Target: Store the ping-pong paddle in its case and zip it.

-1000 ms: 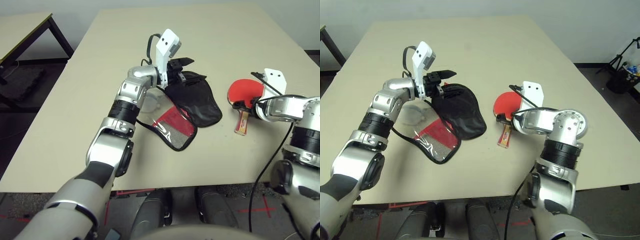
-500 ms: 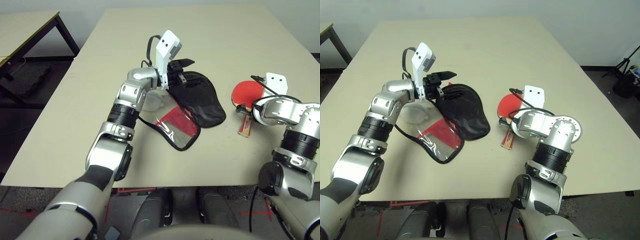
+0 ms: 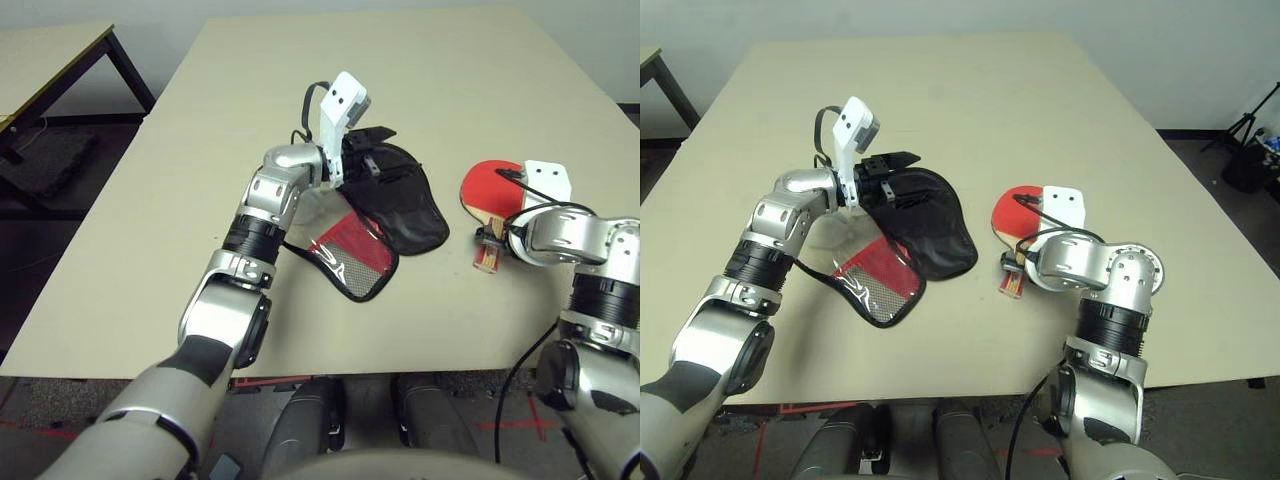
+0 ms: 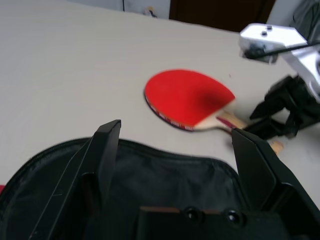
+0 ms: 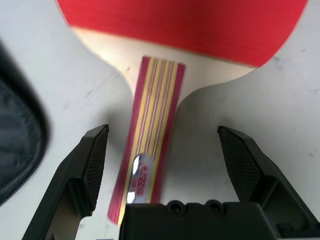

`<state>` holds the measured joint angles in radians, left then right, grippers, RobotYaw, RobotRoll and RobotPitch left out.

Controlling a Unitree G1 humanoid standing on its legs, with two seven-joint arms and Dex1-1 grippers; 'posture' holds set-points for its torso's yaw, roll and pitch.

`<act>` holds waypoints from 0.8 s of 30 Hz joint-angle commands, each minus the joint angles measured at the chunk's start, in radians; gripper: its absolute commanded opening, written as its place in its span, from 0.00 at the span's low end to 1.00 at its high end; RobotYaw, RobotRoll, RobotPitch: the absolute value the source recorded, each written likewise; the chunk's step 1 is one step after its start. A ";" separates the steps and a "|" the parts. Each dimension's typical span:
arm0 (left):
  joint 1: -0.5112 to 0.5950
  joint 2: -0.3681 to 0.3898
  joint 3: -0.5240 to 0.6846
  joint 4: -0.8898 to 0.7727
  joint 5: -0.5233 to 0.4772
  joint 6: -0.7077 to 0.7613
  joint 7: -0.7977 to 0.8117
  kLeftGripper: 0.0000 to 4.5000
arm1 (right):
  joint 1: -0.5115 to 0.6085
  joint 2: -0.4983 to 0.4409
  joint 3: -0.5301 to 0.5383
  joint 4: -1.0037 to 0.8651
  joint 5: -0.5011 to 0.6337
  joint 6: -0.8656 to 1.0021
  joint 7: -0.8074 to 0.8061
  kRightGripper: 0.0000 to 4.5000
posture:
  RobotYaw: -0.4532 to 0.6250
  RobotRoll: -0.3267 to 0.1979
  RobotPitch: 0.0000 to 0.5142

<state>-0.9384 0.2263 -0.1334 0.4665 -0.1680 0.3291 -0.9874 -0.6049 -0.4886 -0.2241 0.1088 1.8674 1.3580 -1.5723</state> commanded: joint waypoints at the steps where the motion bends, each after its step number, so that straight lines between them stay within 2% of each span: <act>1: 0.034 0.022 -0.043 -0.045 0.004 0.028 -0.041 1.00 | 0.017 -0.058 0.111 0.004 0.103 -0.094 -0.010 0.92 | 0.32 0.62 0.23; 3: 0.045 0.034 -0.056 -0.061 0.009 0.040 -0.051 1.00 | 0.014 -0.088 0.146 0.009 0.105 -0.116 0.014 0.82 | 0.32 0.62 0.23; 6: 0.051 0.046 -0.070 -0.074 0.010 0.050 -0.062 1.00 | 0.010 -0.113 0.176 0.016 0.105 -0.140 0.039 0.60 | 0.32 0.62 0.23; 11: 0.048 0.053 -0.076 -0.075 0.013 0.050 -0.062 1.00 | 0.011 -0.137 0.204 0.018 0.105 -0.181 0.056 0.28 | 0.31 0.62 0.22; 17: 0.041 0.050 -0.081 -0.064 0.013 0.040 -0.061 1.00 | -0.024 -0.189 0.217 0.032 0.104 -0.243 0.063 0.26 | 0.31 0.62 0.21; 20: 0.040 0.050 -0.083 -0.066 0.015 0.037 -0.060 1.00 | -0.069 -0.219 0.215 0.051 0.048 -0.238 0.124 0.26 | 0.30 0.62 0.21; 23: 0.040 0.052 -0.079 -0.082 0.011 0.045 -0.055 1.00 | -0.199 -0.251 0.236 0.099 -0.119 -0.168 0.347 0.26 | 0.30 0.62 0.20; 24: 0.040 0.055 -0.076 -0.091 0.009 0.054 -0.050 1.00 | -0.255 -0.244 0.241 0.129 -0.134 -0.143 0.399 0.26 | 0.30 0.62 0.20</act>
<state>-0.9015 0.2788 -0.2038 0.3971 -0.1606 0.3734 -1.0421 -0.7963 -0.7305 0.0077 0.2281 1.7784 1.1757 -1.2718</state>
